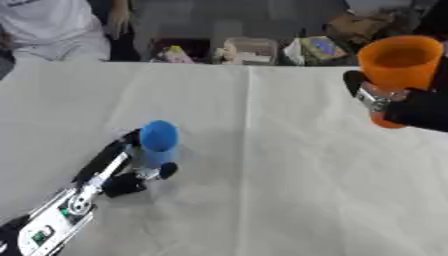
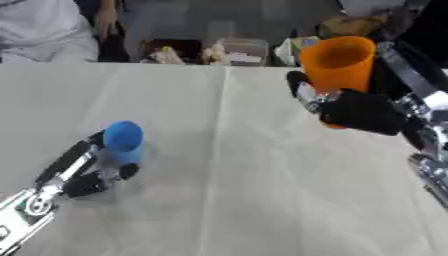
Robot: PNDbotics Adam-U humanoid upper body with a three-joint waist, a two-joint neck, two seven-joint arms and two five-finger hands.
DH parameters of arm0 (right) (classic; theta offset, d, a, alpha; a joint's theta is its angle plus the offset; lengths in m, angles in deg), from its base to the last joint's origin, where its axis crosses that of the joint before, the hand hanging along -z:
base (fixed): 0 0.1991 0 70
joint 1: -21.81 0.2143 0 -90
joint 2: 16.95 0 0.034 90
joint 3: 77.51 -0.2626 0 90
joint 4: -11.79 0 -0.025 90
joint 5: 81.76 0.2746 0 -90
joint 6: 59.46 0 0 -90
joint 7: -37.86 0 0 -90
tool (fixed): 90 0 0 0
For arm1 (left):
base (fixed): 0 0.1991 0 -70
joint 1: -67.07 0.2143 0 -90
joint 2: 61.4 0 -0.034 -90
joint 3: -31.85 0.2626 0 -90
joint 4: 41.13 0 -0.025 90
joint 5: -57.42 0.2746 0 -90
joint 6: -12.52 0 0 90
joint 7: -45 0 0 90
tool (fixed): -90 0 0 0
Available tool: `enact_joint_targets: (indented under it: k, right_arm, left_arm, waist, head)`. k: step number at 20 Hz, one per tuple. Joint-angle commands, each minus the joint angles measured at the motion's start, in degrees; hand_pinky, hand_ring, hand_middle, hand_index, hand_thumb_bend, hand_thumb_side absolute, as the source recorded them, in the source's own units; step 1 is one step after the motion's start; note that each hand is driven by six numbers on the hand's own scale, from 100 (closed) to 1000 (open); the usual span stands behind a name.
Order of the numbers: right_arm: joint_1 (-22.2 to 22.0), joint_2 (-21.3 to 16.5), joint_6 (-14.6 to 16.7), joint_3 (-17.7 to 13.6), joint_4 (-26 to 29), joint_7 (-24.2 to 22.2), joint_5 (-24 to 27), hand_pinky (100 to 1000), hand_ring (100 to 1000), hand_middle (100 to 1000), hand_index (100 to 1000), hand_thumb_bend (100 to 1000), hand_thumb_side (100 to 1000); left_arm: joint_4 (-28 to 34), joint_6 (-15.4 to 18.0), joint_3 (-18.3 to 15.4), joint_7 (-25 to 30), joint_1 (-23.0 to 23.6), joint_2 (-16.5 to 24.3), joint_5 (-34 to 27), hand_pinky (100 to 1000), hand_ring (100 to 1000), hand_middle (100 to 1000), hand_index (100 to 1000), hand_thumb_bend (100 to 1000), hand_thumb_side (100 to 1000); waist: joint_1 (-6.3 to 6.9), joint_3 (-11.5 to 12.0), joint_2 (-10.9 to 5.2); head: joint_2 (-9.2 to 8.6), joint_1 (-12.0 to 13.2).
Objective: Pour the contents of one cup into another cup.
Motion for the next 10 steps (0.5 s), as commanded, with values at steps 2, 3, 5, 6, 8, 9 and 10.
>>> enact_joint_targets:
  k: [2,3,5,6,8,9,10]
  right_arm:
    - [0.6,-0.9,-0.1,-0.3,1.0,0.0,0.4,486,483,491,587,100,288]
    - [0.6,-0.9,-0.1,-0.3,1.0,0.0,0.4,487,483,491,587,100,288]
    - [0.6,-0.9,-0.1,-0.3,1.0,0.0,0.5,486,483,491,586,100,287]
    - [0.5,-0.9,-0.1,-0.3,1.0,0.0,0.5,486,483,491,587,100,287]
    - [0.5,-0.9,-0.2,-0.3,1.0,0.0,0.7,487,483,491,587,100,287]
    - [0.4,-0.9,-0.2,-0.3,1.0,0.0,0.7,487,483,491,587,100,286]
    - [0.4,-0.9,-0.2,-0.3,1.0,0.0,0.8,487,483,491,587,100,287]
  left_arm:
    - [2.0,-2.4,0.3,-1.9,-1.1,1.6,1.0,918,906,885,1000,712,913]
    - [2.2,-3.2,0.3,-2.4,-1.2,1.6,1.1,921,909,887,1000,708,912]
    - [2.4,-5.4,0.2,-3.7,-1.3,1.7,1.3,928,913,890,1000,705,909]
    - [2.3,-6.6,0.0,-4.4,-1.3,1.7,1.4,929,914,891,1000,704,911]
    - [2.4,-8.4,-0.2,-5.7,-1.5,1.8,1.7,935,916,892,1000,701,916]
    - [2.5,-9.0,-0.3,-6.2,-1.6,1.9,1.9,940,919,894,1000,701,917]
    - [2.6,-9.6,-0.4,-6.7,-1.7,1.9,2.1,942,921,895,1000,700,917]
  waist:
    - [0.13,0.2,-1.58]
    - [0.15,0.2,-1.65]
    - [0.17,0.2,-1.77]
    - [0.19,0.2,-1.82]
    - [0.25,0.2,-1.90]
    - [0.27,0.3,-1.93]
    - [0.31,0.3,-1.95]
  head:
    - [-0.34,-0.1]
    - [-0.31,-0.1]
    - [-0.30,-0.1]
    - [-0.29,-0.1]
    - [-0.36,-0.1]
    - [-0.37,-0.1]
    - [-0.38,-0.2]
